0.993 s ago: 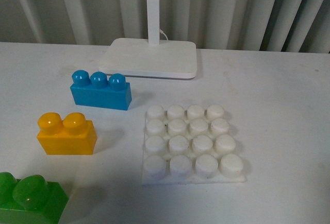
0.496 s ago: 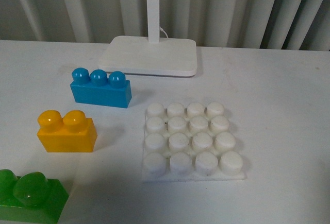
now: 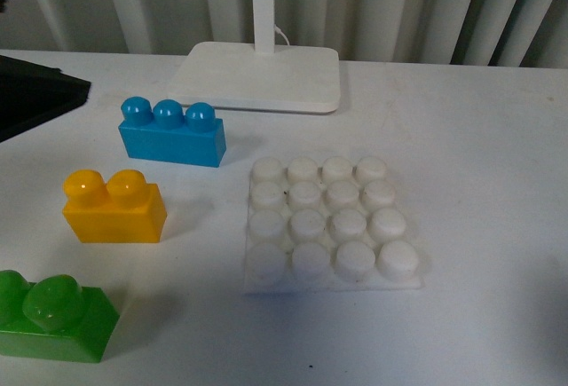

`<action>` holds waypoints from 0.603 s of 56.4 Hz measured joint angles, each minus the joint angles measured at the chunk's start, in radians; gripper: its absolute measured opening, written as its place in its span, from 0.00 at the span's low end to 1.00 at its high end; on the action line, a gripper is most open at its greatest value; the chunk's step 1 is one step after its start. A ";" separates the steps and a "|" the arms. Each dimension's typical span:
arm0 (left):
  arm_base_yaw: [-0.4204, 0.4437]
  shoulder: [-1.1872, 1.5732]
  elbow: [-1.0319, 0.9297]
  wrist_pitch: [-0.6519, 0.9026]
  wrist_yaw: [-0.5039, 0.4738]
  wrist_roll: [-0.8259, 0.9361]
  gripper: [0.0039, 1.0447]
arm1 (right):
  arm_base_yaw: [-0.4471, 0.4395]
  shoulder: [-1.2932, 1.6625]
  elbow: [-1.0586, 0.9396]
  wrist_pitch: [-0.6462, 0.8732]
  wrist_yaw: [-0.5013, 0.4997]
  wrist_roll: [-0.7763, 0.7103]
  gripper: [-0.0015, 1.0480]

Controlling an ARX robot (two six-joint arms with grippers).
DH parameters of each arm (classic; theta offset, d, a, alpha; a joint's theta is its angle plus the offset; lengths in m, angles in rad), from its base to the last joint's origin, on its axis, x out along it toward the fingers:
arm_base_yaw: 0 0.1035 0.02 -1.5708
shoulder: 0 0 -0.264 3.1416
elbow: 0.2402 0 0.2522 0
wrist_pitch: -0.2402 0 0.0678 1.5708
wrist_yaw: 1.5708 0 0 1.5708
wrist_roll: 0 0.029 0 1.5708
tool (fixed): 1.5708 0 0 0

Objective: Insert yellow block into base center

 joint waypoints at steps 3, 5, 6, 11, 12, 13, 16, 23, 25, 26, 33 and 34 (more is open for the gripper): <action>-0.002 0.051 0.063 -0.082 0.011 0.070 0.94 | 0.000 0.000 0.000 0.000 0.000 0.000 0.91; -0.004 0.104 0.129 -0.179 0.012 0.159 0.94 | 0.000 0.000 0.000 0.000 0.000 0.000 0.91; -0.004 0.119 0.148 -0.208 0.012 0.187 0.94 | 0.000 0.000 0.000 0.000 0.000 0.000 0.91; -0.004 0.180 0.222 -0.333 0.007 0.307 0.94 | 0.000 0.000 0.000 0.000 0.000 0.000 0.91; -0.004 0.192 0.233 -0.352 0.003 0.327 0.94 | 0.000 0.000 0.000 0.000 0.000 0.000 0.91; -0.004 0.208 0.248 -0.382 -0.008 0.359 0.94 | 0.000 0.000 0.000 0.000 0.000 0.000 0.91; -0.004 0.268 0.287 -0.467 -0.060 0.466 0.94 | 0.000 0.000 0.000 0.000 0.000 0.000 0.91; 0.009 0.379 0.336 -0.517 -0.182 0.632 0.94 | 0.000 0.000 0.000 0.000 0.000 0.000 0.91; 0.015 0.406 0.353 -0.517 -0.214 0.660 0.94 | 0.000 0.000 0.000 0.000 0.000 0.000 0.91; 0.017 0.425 0.365 -0.516 -0.232 0.677 0.94 | 0.000 0.000 0.000 0.000 0.000 0.000 0.91; 0.021 0.488 0.415 -0.527 -0.233 0.698 0.94 | 0.000 0.000 0.000 0.000 0.000 0.000 0.91; 0.020 0.491 0.418 -0.528 -0.233 0.698 0.94 | 0.000 0.000 0.000 0.000 0.000 0.000 0.91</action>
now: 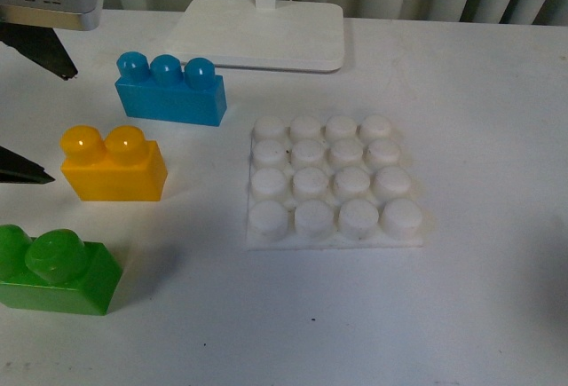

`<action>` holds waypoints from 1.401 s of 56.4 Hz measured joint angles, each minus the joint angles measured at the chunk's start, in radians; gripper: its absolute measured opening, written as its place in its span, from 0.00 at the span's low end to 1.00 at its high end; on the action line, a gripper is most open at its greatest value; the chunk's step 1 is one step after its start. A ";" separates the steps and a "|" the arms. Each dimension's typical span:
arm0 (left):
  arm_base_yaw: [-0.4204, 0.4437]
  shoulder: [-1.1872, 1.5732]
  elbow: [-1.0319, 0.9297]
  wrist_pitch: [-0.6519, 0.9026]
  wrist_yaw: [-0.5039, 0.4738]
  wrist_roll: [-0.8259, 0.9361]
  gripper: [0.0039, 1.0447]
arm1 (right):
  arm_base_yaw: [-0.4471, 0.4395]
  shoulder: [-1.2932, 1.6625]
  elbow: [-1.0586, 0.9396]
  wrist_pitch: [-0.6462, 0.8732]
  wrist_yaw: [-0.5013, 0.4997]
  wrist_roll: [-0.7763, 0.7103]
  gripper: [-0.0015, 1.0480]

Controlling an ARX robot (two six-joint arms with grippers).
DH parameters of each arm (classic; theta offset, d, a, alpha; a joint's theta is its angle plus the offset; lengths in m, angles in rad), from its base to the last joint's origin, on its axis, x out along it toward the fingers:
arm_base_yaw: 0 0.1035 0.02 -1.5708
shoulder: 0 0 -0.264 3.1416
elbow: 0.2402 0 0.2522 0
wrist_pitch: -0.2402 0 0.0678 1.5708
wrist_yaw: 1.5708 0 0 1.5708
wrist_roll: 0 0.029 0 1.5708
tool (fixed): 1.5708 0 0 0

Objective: Insert yellow block into base center

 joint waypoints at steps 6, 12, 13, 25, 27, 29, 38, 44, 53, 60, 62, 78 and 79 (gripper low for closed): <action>-0.013 0.029 0.017 0.003 0.002 0.000 0.94 | 0.000 0.000 0.000 0.000 0.000 0.000 0.91; -0.032 0.058 0.031 0.003 0.018 -0.003 0.94 | 0.000 0.000 0.000 0.000 0.000 0.000 0.91; -0.036 0.064 0.034 0.002 0.023 -0.003 0.94 | 0.000 0.000 0.000 0.000 0.000 0.000 0.91; -0.064 0.118 0.053 -0.010 0.024 -0.006 0.94 | 0.000 0.000 0.000 0.000 0.000 0.000 0.91; -0.066 0.127 0.057 -0.010 0.021 -0.006 0.94 | 0.000 0.000 0.000 0.000 0.000 0.000 0.91; -0.066 0.134 0.059 -0.010 0.018 -0.006 0.94 | 0.000 0.000 0.000 0.000 0.000 0.000 0.91; -0.068 0.156 0.061 -0.010 0.003 -0.006 0.83 | 0.000 0.000 0.000 0.000 0.000 0.000 0.91; -0.068 0.176 0.062 -0.001 -0.024 -0.006 0.60 | 0.000 0.000 0.000 0.000 0.000 0.000 0.91; -0.073 0.182 0.069 -0.020 -0.021 -0.008 0.34 | 0.000 0.000 0.000 0.000 0.000 0.000 0.91; -0.087 0.179 0.091 -0.053 -0.003 -0.013 0.30 | 0.000 0.000 0.000 0.000 0.000 0.000 0.91; -0.093 0.177 0.098 -0.059 0.005 -0.019 0.30 | 0.000 0.000 0.000 0.000 0.000 0.000 0.91; -0.183 0.167 0.215 -0.064 0.060 -0.099 0.30 | 0.000 0.000 0.000 0.000 0.000 0.000 0.91; -0.198 0.168 0.226 -0.061 0.061 -0.112 0.30 | 0.000 0.000 0.000 0.000 0.000 0.000 0.91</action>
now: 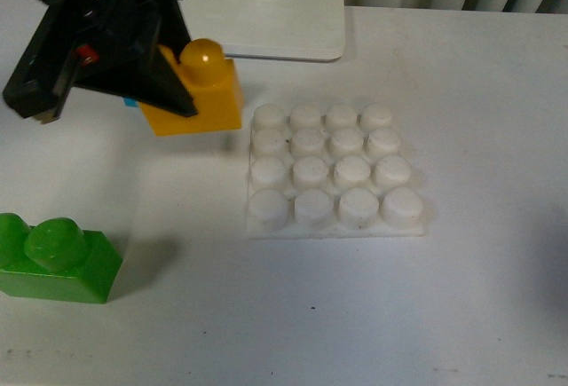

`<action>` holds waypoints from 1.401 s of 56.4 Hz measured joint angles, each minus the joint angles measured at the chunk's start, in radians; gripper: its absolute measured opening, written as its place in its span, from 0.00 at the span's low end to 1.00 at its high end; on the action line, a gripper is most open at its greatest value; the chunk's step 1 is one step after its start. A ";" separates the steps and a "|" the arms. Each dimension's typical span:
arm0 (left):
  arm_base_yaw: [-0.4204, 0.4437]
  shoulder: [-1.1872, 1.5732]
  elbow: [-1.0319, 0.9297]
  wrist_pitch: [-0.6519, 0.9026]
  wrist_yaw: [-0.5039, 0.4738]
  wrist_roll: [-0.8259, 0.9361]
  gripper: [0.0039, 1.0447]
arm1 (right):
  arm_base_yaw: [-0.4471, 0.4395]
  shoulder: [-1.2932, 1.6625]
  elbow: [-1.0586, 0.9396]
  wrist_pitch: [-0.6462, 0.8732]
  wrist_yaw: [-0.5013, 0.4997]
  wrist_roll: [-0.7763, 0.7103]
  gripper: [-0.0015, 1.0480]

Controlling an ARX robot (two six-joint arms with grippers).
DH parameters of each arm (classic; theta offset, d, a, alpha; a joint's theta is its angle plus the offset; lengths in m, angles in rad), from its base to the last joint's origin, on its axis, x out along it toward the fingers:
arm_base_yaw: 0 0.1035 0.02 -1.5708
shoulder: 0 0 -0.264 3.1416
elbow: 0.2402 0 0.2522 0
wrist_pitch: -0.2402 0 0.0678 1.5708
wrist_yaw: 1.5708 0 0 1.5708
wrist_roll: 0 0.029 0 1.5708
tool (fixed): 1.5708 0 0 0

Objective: Insert yellow block into base center

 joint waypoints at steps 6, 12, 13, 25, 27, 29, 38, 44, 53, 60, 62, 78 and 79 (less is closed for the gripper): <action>-0.070 0.023 0.038 0.022 0.005 -0.043 0.30 | 0.000 0.000 0.000 0.000 0.000 0.000 0.91; -0.118 0.060 0.068 0.027 0.003 -0.069 0.30 | 0.000 0.000 0.000 0.000 0.000 0.000 0.91; -0.127 0.068 0.075 0.029 0.002 -0.076 0.30 | 0.000 0.000 0.000 0.000 0.000 0.000 0.91; -0.185 0.133 0.131 0.030 -0.010 -0.105 0.30 | 0.000 0.000 0.000 0.000 0.000 0.000 0.91; -0.188 0.139 0.139 0.029 -0.010 -0.106 0.30 | 0.000 0.000 0.000 0.000 0.000 0.000 0.91; -0.192 0.144 0.146 0.026 -0.013 -0.106 0.30 | 0.000 0.000 0.000 0.000 0.000 0.000 0.91; -0.193 0.164 0.173 0.008 -0.027 -0.105 0.30 | 0.000 0.000 0.000 0.000 0.000 0.000 0.91; -0.190 0.178 0.186 0.000 -0.028 -0.101 0.30 | 0.000 0.000 0.000 0.000 0.000 0.000 0.91; -0.185 0.198 0.200 0.001 -0.028 -0.100 0.30 | 0.000 0.000 0.000 0.000 0.000 0.000 0.91; -0.185 0.217 0.217 0.000 -0.027 -0.099 0.30 | 0.000 0.000 0.000 0.000 0.000 0.000 0.91; -0.185 0.222 0.221 -0.002 -0.027 -0.098 0.30 | 0.000 0.000 0.000 0.000 0.000 0.000 0.91; -0.185 0.246 0.226 0.005 -0.027 -0.098 0.30 | 0.000 0.000 0.000 0.000 0.000 0.000 0.91; -0.186 0.246 0.226 0.006 -0.028 -0.098 0.30 | 0.000 0.000 0.000 0.000 0.000 0.000 0.91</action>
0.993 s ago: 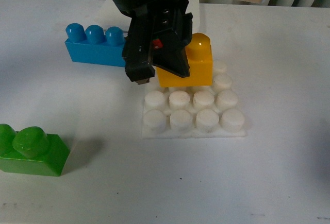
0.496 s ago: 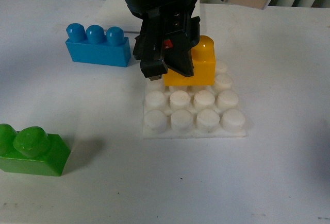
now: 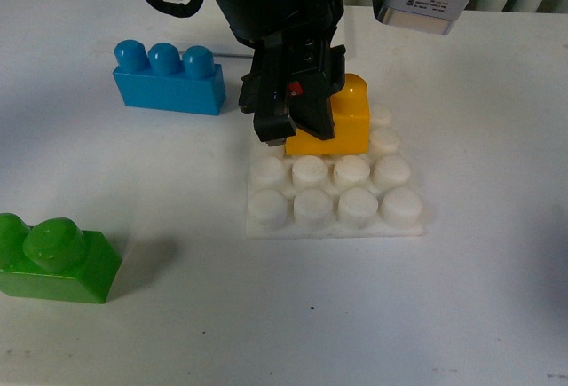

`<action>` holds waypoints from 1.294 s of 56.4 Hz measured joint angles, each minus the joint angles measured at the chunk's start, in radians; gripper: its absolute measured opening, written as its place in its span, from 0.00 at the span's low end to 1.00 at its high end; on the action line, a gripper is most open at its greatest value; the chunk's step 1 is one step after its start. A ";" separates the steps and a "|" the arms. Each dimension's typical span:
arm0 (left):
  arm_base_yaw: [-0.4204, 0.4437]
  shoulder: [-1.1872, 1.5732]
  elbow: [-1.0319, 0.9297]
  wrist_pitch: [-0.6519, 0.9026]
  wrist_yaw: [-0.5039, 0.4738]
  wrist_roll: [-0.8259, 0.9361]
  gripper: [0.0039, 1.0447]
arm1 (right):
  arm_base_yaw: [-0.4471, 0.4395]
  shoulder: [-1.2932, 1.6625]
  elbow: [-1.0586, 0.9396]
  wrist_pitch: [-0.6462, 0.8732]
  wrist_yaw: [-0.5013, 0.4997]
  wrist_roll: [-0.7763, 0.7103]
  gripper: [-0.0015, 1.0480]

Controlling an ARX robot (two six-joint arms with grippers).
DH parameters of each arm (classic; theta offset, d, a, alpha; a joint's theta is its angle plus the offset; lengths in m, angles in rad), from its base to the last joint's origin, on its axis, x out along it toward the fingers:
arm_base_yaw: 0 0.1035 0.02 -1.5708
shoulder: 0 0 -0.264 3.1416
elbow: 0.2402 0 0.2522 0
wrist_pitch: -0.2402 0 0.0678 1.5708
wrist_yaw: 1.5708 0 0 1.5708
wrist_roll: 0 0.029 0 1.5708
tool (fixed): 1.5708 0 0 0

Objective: Insert yellow block into base center

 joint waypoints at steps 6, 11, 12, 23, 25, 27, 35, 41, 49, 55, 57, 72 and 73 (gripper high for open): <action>-0.002 0.005 0.000 0.005 -0.003 0.000 0.30 | 0.000 0.000 0.000 0.000 0.000 0.000 0.91; -0.007 0.010 -0.003 0.013 -0.012 0.000 0.30 | 0.000 0.000 0.000 0.000 0.000 0.000 0.91; -0.009 0.013 -0.005 0.015 -0.016 0.001 0.30 | 0.000 0.000 0.000 0.000 0.000 0.000 0.91; -0.019 0.021 -0.024 0.036 -0.038 0.005 0.30 | 0.000 0.000 0.000 0.000 0.000 0.000 0.91; -0.021 0.021 -0.027 0.039 -0.042 0.006 0.30 | 0.000 0.000 0.000 0.000 0.000 0.000 0.91; -0.021 0.021 -0.029 0.042 -0.045 0.008 0.30 | 0.000 0.000 0.000 0.000 0.000 0.000 0.91; -0.022 0.018 -0.043 0.072 -0.048 0.008 0.30 | 0.000 0.000 0.000 0.000 0.000 0.000 0.91; -0.022 0.011 -0.045 0.085 -0.056 0.007 0.30 | 0.000 0.000 0.000 0.000 0.000 0.000 0.91; -0.010 -0.007 -0.053 0.125 -0.080 0.005 0.46 | 0.000 0.000 0.000 0.000 0.000 0.000 0.91; 0.015 -0.066 -0.071 0.134 -0.068 0.005 0.62 | 0.000 0.000 0.000 0.000 0.000 0.000 0.91; 0.027 -0.104 -0.086 0.143 -0.064 0.008 0.69 | 0.000 0.000 0.000 0.000 0.000 0.000 0.91; 0.101 -0.400 -0.302 0.346 0.011 -0.050 0.94 | 0.000 0.000 0.000 0.000 0.000 0.000 0.91; 0.109 -0.435 -0.344 0.393 0.011 -0.064 0.94 | 0.000 0.000 0.000 0.000 0.000 0.000 0.91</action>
